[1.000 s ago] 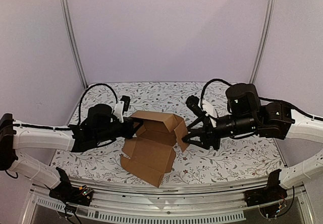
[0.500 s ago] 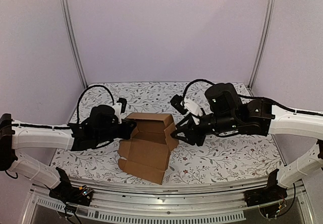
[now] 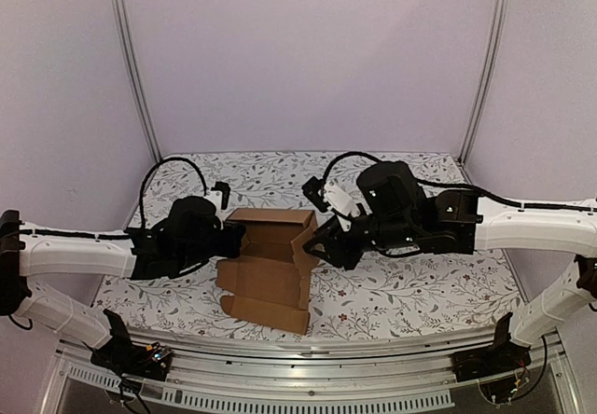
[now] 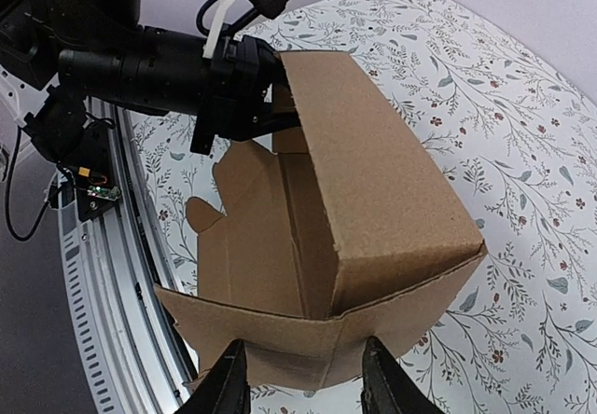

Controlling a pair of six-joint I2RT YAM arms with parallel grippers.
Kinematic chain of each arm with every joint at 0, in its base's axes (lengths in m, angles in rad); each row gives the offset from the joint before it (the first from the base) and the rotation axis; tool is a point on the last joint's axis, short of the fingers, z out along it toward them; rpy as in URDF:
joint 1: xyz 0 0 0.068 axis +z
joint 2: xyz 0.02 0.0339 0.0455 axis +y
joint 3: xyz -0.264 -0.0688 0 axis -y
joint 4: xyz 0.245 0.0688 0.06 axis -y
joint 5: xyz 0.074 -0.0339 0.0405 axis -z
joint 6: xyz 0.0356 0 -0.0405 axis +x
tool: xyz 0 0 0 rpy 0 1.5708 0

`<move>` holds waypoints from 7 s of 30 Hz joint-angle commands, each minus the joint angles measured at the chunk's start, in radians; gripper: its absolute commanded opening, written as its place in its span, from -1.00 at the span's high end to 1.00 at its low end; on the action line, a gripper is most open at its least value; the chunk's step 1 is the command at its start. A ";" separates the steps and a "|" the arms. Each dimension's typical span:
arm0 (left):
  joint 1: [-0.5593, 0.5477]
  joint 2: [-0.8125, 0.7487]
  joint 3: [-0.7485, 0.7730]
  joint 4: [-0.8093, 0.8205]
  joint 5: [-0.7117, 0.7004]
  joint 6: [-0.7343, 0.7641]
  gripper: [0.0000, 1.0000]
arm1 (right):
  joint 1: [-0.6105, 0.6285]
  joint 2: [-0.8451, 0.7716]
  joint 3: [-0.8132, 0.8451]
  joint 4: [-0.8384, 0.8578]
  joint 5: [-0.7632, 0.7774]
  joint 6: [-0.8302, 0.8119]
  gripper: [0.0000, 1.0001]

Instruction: Fold the paper box

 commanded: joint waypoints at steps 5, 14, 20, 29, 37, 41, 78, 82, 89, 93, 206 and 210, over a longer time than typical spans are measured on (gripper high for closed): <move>-0.059 -0.019 0.063 -0.075 -0.132 -0.046 1.00 | 0.040 0.085 0.053 0.040 0.149 0.053 0.19; -0.103 -0.005 0.090 -0.138 -0.215 -0.093 1.00 | 0.065 0.149 0.078 0.056 0.318 0.107 0.18; -0.131 0.018 0.111 -0.191 -0.274 -0.124 1.00 | 0.069 0.182 0.083 0.103 0.328 0.141 0.11; -0.166 0.032 0.138 -0.216 -0.313 -0.157 1.00 | 0.072 0.220 0.076 0.138 0.418 0.220 0.10; -0.178 0.026 0.141 -0.254 -0.358 -0.240 1.00 | 0.079 0.251 0.072 0.164 0.477 0.235 0.21; -0.196 0.029 0.148 -0.289 -0.404 -0.292 1.00 | 0.093 0.274 0.082 0.169 0.552 0.233 0.26; -0.242 0.053 0.199 -0.384 -0.405 -0.453 1.00 | 0.138 0.481 0.062 0.629 0.853 0.147 0.54; -0.243 0.048 0.197 -0.386 -0.400 -0.455 1.00 | 0.137 0.492 0.067 0.640 0.864 0.123 0.50; -0.244 0.033 0.189 -0.388 -0.397 -0.459 1.00 | 0.137 0.512 0.071 0.663 0.869 0.097 0.54; -0.246 0.024 0.189 -0.391 -0.397 -0.457 1.00 | 0.137 0.518 0.074 0.677 0.865 0.081 1.00; -0.243 0.059 0.193 -0.418 -0.427 -0.495 0.91 | 0.211 0.390 0.036 0.584 1.051 0.021 1.00; -0.241 0.059 0.202 -0.456 -0.426 -0.496 0.31 | 0.199 0.392 0.035 0.562 1.050 -0.015 1.00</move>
